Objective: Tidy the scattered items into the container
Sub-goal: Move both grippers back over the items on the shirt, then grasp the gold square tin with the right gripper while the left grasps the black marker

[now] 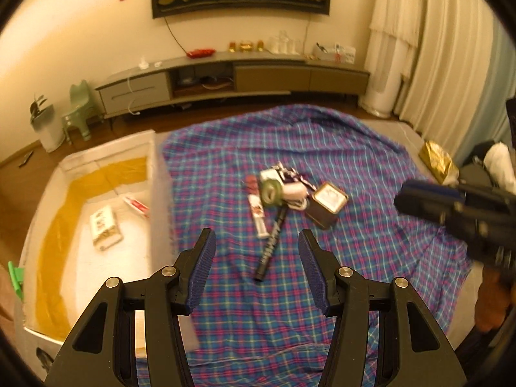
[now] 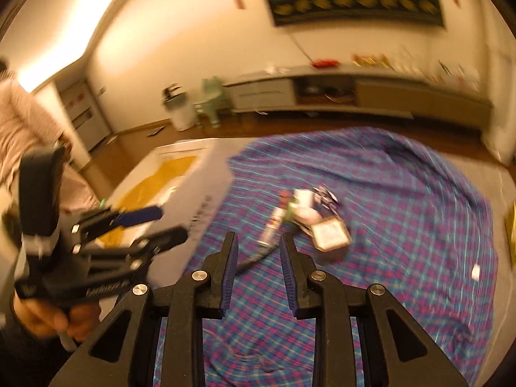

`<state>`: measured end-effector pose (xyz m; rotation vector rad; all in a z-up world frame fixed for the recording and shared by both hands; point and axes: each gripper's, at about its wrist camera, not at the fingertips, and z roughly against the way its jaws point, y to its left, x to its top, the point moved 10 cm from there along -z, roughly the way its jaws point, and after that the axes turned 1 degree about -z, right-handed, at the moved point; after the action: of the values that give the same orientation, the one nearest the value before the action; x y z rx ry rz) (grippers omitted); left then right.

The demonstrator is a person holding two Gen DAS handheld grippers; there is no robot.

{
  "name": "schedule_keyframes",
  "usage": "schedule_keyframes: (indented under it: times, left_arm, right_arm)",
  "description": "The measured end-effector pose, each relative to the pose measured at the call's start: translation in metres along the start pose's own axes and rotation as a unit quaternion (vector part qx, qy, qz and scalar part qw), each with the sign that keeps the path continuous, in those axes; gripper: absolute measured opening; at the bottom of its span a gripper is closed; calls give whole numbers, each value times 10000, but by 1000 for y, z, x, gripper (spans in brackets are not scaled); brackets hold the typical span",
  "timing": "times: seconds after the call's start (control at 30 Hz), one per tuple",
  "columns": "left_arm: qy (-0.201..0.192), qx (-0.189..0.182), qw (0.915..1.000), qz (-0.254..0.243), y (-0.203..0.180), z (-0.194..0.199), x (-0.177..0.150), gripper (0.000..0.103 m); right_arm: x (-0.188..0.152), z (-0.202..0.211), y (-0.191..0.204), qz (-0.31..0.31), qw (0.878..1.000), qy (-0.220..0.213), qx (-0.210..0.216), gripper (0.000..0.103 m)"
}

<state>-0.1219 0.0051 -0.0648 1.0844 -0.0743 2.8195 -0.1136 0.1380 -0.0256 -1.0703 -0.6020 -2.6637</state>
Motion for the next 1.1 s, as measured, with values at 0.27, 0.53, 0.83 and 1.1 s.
schedule_keyframes:
  times: [0.27, 0.53, 0.83, 1.1]
  left_arm:
    - [506, -104, 9986, -115, -19, -59, -24, 56]
    - [790, -180, 9965, -184, -26, -104, -37, 56]
    - [959, -97, 9952, -193, -19, -151, -39, 56]
    - [792, -139, 9965, -214, -15, -169, -28, 55]
  right_arm:
    - [-13, -36, -51, -421, 9981, 343, -293, 45]
    - [-25, -82, -70, -269, 9962, 654, -509, 66]
    - [-22, -127, -74, 147, 9942, 747, -761, 75]
    - [-26, -151, -78, 510, 9906, 919, -874, 52]
